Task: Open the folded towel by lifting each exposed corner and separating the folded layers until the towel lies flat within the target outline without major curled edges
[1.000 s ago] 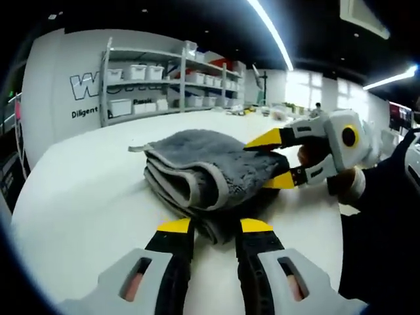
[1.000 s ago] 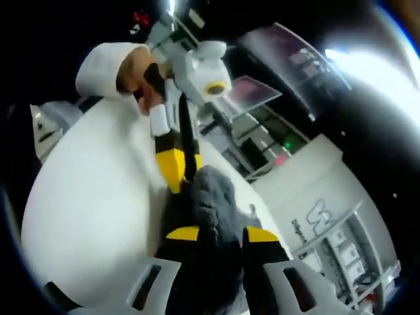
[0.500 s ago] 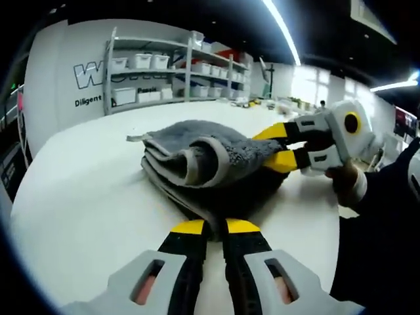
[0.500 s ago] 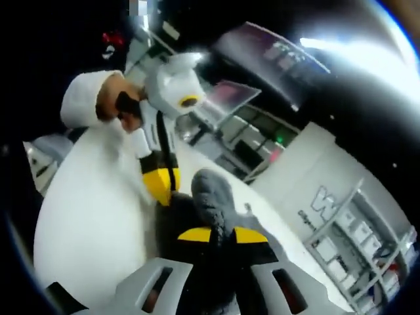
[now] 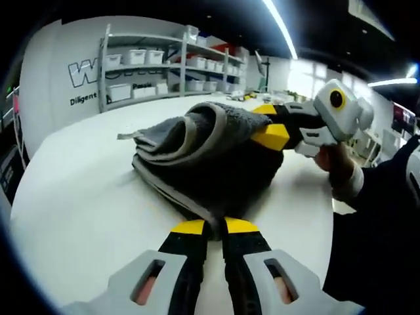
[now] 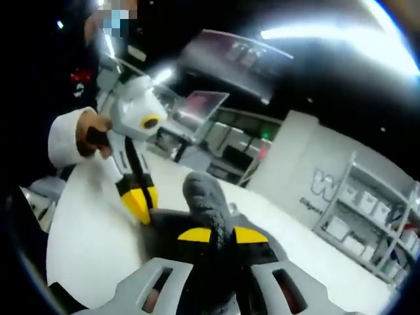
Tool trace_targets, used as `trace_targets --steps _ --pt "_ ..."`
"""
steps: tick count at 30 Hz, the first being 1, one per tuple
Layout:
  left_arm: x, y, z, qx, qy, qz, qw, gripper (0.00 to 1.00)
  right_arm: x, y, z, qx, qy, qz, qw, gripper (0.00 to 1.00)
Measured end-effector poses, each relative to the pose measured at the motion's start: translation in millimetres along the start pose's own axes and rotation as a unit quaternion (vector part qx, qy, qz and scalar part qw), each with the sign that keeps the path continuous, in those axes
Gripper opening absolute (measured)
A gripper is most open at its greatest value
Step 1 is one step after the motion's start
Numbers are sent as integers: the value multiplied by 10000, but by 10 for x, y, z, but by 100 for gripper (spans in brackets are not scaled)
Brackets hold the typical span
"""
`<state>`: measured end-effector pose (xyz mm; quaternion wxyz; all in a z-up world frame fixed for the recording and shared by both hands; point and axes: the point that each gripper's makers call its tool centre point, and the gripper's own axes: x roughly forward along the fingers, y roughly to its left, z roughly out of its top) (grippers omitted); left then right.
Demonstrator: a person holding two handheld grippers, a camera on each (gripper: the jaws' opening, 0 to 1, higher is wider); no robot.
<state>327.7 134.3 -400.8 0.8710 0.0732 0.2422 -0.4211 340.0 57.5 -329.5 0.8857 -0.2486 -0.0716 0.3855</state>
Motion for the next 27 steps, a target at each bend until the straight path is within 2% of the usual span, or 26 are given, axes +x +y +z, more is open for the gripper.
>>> trace_targets --steps 3,6,7,8,12,16,27 --pt "6 -39 4 23 2 -47 10000 8 -10 -39 -3 199 -38 23 9998 3" --pt "13 -48 5 94 -2 -49 9999 8 -21 -84 -19 746 -125 74 9971 3" --pt "13 -49 5 96 -6 -54 9999 8 -22 -87 -21 801 -132 85 9967 3" --pt "14 -53 2 87 -6 -65 9999 8 -29 -101 -18 1070 -177 124 9940 3" --pt "13 -76 4 83 -14 -124 9999 8 -79 -174 -22 1566 -280 13 9873 3" --pt "32 -112 33 246 -76 -146 9996 8 -99 -188 -57 1829 -287 18 9827 3" --pt "43 -160 38 260 -88 -212 9994 7 -177 -295 -95 2363 -306 -142 9711 3"
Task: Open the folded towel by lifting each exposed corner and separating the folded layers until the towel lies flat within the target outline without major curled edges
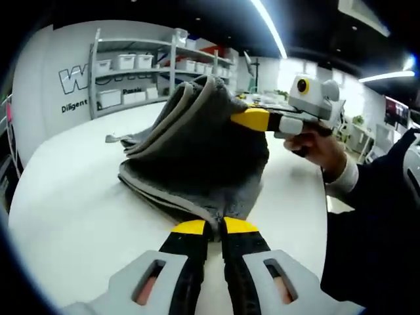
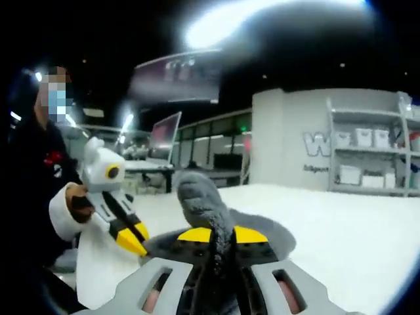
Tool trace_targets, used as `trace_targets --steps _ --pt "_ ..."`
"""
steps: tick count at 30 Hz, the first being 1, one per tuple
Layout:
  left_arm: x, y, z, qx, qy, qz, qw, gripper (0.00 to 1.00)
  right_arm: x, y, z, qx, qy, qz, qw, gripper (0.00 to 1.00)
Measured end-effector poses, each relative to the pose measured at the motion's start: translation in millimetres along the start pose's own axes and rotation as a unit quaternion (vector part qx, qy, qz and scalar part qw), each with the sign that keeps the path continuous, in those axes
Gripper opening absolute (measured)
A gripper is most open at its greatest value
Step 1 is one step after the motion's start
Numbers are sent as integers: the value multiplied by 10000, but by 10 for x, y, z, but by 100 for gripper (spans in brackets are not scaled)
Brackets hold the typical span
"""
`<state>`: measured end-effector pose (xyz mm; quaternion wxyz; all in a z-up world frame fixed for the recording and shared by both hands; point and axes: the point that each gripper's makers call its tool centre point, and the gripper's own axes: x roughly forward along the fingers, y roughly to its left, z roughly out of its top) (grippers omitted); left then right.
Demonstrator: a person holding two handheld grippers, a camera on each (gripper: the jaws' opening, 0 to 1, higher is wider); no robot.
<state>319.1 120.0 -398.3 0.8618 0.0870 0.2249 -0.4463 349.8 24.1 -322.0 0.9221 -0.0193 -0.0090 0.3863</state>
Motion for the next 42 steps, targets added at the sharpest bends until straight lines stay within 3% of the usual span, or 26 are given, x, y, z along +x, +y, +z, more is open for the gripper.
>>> trace_targets --steps 14,26,42 --pt "-34 36 -5 23 -18 24 10000 7 -193 -178 -48 198 190 -298 9992 4" --pt "-17 45 7 -9 26 62 10000 6 -293 -262 -111 -21 347 -418 9985 4" --pt "21 -46 5 62 109 41 9999 6 -380 -477 -161 339 351 -633 9968 4"
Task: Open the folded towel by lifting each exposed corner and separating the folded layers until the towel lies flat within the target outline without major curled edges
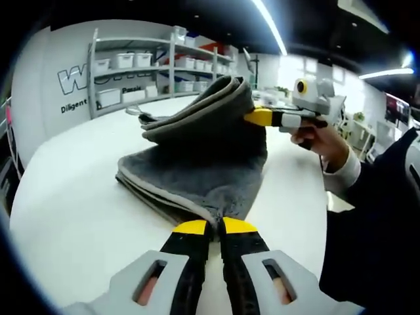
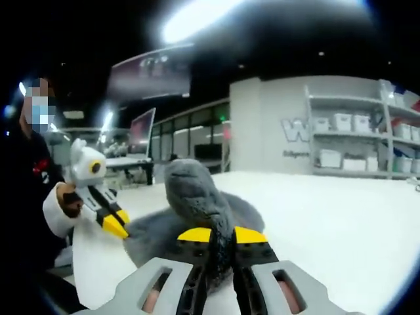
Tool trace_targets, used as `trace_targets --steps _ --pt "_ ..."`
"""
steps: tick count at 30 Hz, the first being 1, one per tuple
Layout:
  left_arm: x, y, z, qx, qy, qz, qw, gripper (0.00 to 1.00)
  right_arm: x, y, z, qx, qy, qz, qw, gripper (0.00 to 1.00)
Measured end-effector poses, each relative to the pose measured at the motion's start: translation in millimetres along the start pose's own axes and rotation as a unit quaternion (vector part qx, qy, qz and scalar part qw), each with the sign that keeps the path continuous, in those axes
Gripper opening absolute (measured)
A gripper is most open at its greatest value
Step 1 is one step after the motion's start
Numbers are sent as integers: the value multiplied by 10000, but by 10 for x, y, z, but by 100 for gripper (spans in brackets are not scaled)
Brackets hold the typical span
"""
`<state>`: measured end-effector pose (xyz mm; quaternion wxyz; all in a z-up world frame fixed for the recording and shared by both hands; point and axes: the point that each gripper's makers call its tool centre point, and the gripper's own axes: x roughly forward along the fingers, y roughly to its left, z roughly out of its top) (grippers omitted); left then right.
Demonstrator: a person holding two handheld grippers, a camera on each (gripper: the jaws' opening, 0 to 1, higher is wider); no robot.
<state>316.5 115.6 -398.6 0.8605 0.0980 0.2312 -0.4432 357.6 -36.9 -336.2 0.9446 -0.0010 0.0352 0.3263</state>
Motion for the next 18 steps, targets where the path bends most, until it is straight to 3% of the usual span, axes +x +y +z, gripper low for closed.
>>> trace_targets --steps 18 --pt "49 -161 44 -52 -112 44 9999 6 -229 -218 -167 179 106 -136 9997 3"
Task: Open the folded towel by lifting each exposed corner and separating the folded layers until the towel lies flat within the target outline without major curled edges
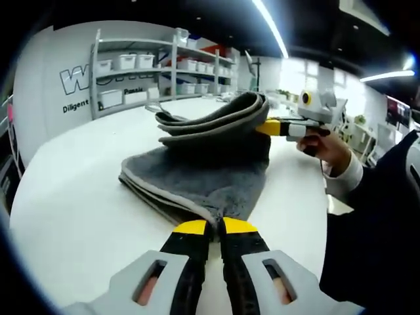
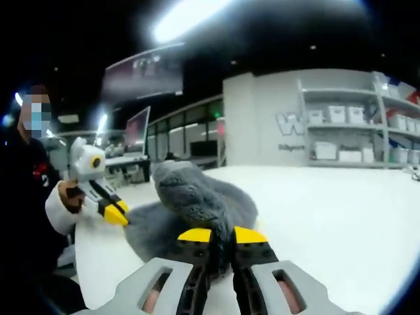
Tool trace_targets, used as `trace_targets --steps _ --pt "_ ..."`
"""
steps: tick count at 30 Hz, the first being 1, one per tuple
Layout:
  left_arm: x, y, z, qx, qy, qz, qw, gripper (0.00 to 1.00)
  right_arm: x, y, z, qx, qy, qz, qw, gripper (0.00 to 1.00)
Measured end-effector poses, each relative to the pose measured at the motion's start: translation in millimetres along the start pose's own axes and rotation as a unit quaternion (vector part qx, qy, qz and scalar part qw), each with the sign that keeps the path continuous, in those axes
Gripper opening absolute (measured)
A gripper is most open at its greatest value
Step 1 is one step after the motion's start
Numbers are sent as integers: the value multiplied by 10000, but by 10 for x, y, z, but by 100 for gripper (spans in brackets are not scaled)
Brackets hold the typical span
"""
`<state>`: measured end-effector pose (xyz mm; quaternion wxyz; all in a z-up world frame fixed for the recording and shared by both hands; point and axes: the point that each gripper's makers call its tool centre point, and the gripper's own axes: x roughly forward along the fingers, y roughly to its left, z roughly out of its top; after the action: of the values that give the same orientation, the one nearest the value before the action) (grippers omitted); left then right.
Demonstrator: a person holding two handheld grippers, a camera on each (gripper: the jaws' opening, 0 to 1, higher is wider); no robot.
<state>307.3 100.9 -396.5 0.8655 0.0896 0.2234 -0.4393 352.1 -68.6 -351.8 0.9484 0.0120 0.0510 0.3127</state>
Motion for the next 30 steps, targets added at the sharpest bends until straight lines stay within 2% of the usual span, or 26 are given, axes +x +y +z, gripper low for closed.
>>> trace_targets --steps 15,30 --pt "-3 27 -29 -28 -16 70 10000 6 -156 -109 -141 361 145 -55 9992 3" --pt "-10 62 -37 5 -21 88 10000 6 -225 -197 -213 444 325 -104 9984 7"
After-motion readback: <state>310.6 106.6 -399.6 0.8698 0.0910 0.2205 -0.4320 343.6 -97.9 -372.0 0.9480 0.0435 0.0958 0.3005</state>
